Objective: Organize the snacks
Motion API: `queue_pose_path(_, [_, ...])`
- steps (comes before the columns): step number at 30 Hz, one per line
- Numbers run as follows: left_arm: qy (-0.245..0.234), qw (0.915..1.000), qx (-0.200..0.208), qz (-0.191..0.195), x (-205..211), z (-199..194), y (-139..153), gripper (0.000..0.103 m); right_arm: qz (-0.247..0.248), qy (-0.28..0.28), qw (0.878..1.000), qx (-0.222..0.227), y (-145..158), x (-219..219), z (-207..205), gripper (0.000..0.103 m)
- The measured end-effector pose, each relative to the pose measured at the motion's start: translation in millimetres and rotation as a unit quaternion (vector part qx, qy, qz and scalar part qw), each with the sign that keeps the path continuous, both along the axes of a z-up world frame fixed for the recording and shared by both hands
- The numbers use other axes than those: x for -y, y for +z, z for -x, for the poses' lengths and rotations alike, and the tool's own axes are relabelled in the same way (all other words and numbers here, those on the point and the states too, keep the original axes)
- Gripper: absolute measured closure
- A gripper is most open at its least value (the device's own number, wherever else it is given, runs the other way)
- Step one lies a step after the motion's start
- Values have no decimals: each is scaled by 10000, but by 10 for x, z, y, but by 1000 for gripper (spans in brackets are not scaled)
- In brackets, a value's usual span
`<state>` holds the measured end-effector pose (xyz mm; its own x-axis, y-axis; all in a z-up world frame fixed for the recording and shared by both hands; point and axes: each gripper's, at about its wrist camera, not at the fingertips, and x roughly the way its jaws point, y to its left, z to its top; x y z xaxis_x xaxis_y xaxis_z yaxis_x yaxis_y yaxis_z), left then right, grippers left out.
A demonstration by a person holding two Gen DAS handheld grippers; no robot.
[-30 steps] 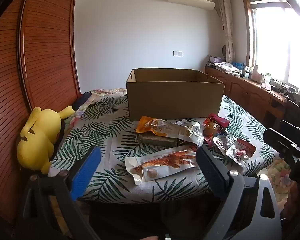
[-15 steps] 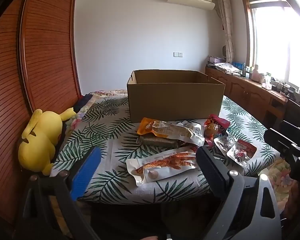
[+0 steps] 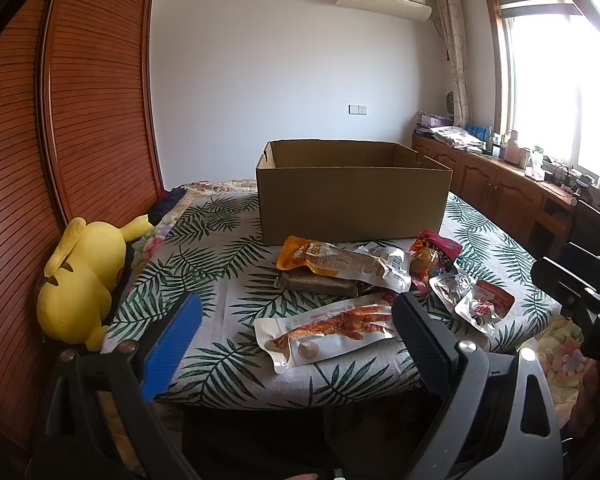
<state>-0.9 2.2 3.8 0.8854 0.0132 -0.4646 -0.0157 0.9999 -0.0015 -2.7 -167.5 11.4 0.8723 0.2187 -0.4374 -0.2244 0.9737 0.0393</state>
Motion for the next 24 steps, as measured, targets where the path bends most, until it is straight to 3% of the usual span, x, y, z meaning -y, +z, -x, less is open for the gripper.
queue_pose_path(24, [-4,10000,9,23,-13,-7,23,6,52,-45,10000,44,-11,-11,6,0])
